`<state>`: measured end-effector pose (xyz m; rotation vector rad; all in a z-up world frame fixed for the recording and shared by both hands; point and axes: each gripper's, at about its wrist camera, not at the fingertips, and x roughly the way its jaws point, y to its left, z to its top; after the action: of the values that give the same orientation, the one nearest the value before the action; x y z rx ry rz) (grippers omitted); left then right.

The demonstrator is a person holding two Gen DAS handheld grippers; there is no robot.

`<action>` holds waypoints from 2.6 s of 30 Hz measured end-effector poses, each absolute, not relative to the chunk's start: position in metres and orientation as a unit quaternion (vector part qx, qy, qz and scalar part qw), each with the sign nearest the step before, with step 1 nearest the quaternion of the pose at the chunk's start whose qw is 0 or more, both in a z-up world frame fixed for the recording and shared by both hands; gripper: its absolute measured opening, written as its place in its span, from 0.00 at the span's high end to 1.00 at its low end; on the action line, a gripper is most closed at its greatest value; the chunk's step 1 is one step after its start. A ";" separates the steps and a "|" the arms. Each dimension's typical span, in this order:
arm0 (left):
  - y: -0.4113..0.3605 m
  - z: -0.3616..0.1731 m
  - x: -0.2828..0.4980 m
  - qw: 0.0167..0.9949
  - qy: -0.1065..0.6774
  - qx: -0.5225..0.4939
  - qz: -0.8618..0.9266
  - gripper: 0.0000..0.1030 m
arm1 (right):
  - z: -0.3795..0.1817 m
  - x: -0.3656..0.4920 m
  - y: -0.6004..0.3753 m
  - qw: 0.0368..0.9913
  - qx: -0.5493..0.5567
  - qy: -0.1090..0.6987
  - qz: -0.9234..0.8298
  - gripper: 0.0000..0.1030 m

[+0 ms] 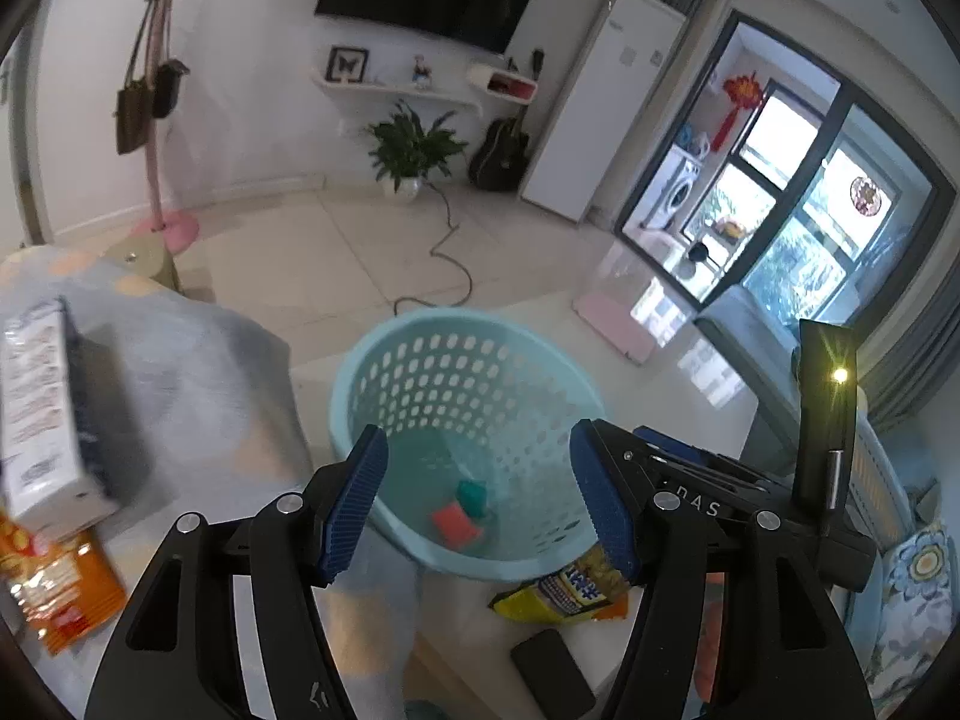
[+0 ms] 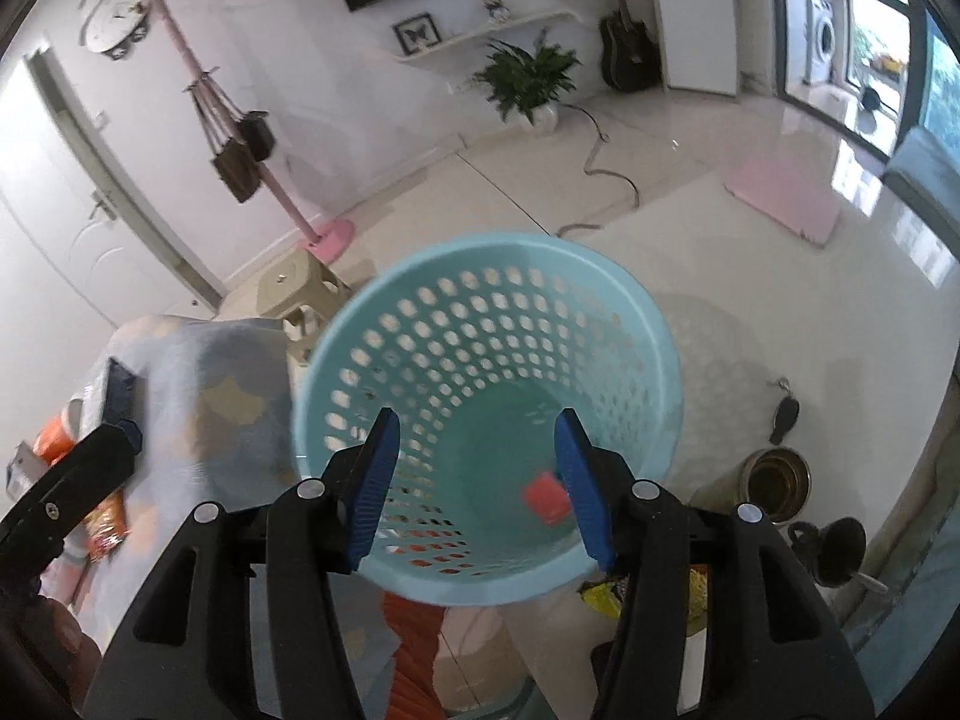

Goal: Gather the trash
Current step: 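Carry both bags over the blue basket and open both tools to drop them, then grasp the white paper cup with the left tool while the right tool grasps the milk carton, then carry the cup and carton over the basket and open both tools to drop them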

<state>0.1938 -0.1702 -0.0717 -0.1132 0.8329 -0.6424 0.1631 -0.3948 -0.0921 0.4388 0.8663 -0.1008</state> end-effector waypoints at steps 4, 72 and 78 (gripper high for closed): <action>-0.145 -0.050 0.175 0.878 0.370 -0.069 -0.296 0.40 | -0.065 0.153 -0.367 0.901 0.187 0.390 -0.026 0.51; 0.235 -0.071 0.037 0.925 0.312 -0.154 0.154 0.72 | -0.068 0.284 -0.073 0.878 0.004 0.451 0.160 0.34; 0.226 -0.046 0.022 0.941 0.258 -0.169 0.137 0.72 | -0.068 0.284 -0.072 0.874 -0.003 0.457 0.163 0.49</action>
<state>0.0221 0.2260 -0.0459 -0.3453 0.5260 0.2802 0.2838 -0.0722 -0.0685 -0.0053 0.9541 0.3401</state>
